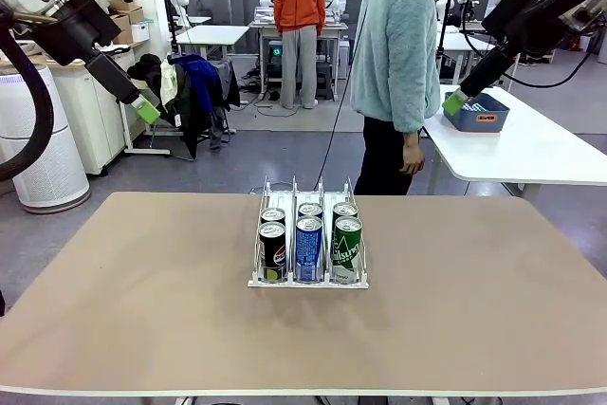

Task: Fill the beverage cans into the dispenser.
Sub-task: Pick up the Pepsi coke handed by the human.

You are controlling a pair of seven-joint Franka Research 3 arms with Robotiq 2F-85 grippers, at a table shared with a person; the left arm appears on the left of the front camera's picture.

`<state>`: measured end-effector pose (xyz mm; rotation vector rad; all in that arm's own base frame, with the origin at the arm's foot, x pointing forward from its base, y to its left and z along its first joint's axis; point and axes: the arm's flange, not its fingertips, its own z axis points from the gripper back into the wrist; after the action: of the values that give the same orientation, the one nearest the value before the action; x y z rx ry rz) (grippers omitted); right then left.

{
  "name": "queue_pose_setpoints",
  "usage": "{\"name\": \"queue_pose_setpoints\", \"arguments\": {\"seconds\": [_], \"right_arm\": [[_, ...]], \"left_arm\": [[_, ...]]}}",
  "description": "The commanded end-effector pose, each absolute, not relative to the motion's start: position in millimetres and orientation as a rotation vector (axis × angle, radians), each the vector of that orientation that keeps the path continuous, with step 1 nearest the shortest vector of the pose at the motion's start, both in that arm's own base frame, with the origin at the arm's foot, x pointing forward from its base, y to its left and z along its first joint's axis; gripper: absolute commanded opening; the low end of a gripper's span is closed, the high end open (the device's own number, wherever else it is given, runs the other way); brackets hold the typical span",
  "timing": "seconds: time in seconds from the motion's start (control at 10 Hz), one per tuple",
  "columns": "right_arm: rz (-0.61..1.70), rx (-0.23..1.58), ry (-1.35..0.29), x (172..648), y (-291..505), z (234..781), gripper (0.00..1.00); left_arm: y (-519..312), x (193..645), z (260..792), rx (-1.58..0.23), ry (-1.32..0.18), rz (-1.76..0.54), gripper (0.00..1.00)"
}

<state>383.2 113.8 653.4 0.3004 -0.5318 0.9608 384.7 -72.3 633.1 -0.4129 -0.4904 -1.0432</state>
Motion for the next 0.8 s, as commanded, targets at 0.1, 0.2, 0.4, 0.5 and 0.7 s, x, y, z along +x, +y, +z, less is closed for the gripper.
{"name": "queue_pose_setpoints", "arguments": {"seconds": [0.1,0.2,0.4,0.5,0.7], "right_arm": [[0.954,0.378,-0.568,390,108,663,1.00],[0.949,0.389,-0.592,391,104,670,1.00],[0.945,0.385,-0.632,392,101,680,1.00],[0.933,0.378,-0.650,392,98,683,1.00],[0.935,0.384,-0.644,394,97,679,1.00]], "left_arm": [[-74,384,639,-0.478,-0.553,-1.021,1.00],[-74,382,643,-0.488,-0.579,-1.014,1.00],[-72,378,652,-0.482,-0.630,-1.007,1.00],[-72,375,655,-0.485,-0.639,-1.011,1.00],[-73,378,657,-0.478,-0.603,-1.005,1.00]]}}
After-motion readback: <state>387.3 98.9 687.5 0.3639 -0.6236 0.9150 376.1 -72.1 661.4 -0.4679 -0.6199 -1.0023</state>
